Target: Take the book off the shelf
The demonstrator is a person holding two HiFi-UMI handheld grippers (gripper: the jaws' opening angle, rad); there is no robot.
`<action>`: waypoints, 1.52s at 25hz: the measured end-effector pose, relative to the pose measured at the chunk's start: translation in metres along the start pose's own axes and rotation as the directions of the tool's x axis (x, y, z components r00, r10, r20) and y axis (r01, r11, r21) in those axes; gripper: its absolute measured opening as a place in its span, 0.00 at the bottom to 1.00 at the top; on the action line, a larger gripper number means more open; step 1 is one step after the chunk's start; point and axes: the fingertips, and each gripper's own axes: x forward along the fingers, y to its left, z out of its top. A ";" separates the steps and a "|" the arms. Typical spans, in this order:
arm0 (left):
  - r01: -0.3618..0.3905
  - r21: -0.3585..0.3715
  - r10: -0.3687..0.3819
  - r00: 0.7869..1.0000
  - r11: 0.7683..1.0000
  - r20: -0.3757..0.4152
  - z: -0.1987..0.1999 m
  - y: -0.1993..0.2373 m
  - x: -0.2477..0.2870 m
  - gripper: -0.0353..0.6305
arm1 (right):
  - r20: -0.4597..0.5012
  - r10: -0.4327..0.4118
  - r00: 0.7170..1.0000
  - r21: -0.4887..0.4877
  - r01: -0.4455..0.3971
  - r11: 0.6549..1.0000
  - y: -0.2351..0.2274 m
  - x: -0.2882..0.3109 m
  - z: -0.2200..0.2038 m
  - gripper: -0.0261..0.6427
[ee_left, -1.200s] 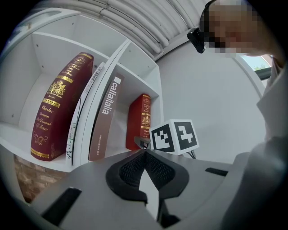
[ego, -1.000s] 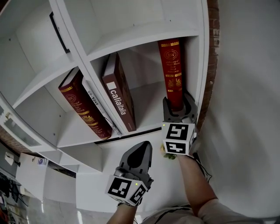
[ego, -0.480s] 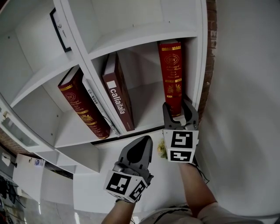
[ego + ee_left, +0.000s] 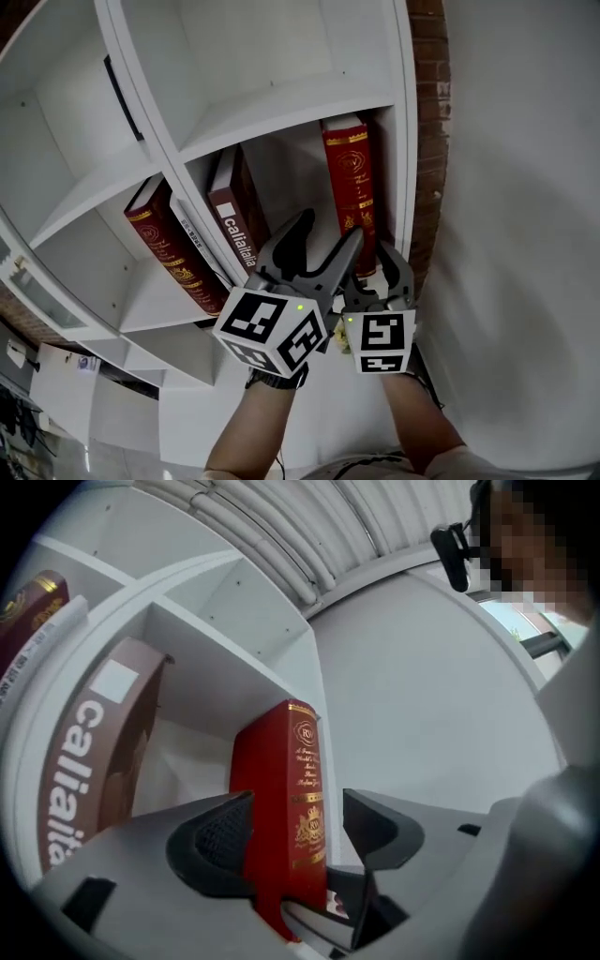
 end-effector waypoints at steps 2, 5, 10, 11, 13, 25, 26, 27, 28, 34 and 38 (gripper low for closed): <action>-0.006 0.012 0.006 1.000 1.000 -0.009 0.007 0.002 0.014 0.53 | 0.017 0.009 1.000 -0.003 -0.009 1.000 0.000 -0.001 0.001 0.39; -0.015 0.036 0.016 1.000 0.999 -0.025 0.018 0.001 0.030 0.57 | 0.038 0.025 0.999 -0.010 -0.025 1.000 0.000 -0.001 0.001 0.39; -0.047 0.122 0.056 0.996 0.991 -0.072 0.021 -0.001 0.050 0.58 | 0.070 0.054 0.996 -0.042 -0.051 0.998 0.003 -0.003 0.003 0.39; -0.058 0.137 0.068 0.995 0.989 -0.076 0.021 0.000 0.053 0.58 | 0.077 0.060 0.995 -0.050 -0.057 0.997 0.004 -0.003 0.003 0.39; -0.072 0.157 0.085 0.993 0.985 -0.079 0.022 0.005 0.057 0.58 | 0.090 0.073 0.993 -0.057 -0.068 0.996 0.004 -0.003 0.003 0.39; -0.062 0.109 0.067 0.997 0.992 -0.036 0.023 0.010 0.053 0.52 | 0.012 0.115 0.993 -0.077 -0.113 0.991 0.008 0.012 -0.010 0.45; -0.064 0.106 0.068 0.997 0.992 -0.034 0.022 0.010 0.052 0.52 | -0.001 0.111 0.994 -0.084 -0.111 0.990 0.009 0.014 -0.012 0.45; -0.066 0.106 0.069 0.997 0.992 -0.031 0.023 0.010 0.051 0.52 | -0.007 0.106 0.994 -0.088 -0.106 0.990 0.009 0.016 -0.013 0.45; -0.066 0.106 0.069 0.997 0.992 -0.027 0.024 0.009 0.051 0.52 | -0.008 0.101 0.995 -0.089 -0.101 0.991 0.009 0.016 -0.013 0.45; -0.065 0.113 0.066 0.998 0.991 -0.004 0.031 -0.003 0.035 0.51 | 0.028 0.099 0.995 -0.106 -0.096 0.990 0.010 0.002 -0.005 0.45; -0.069 0.114 0.068 0.998 0.991 0.019 0.034 -0.010 0.019 0.51 | 0.040 0.109 0.993 -0.139 -0.102 0.985 0.018 -0.010 -0.001 0.45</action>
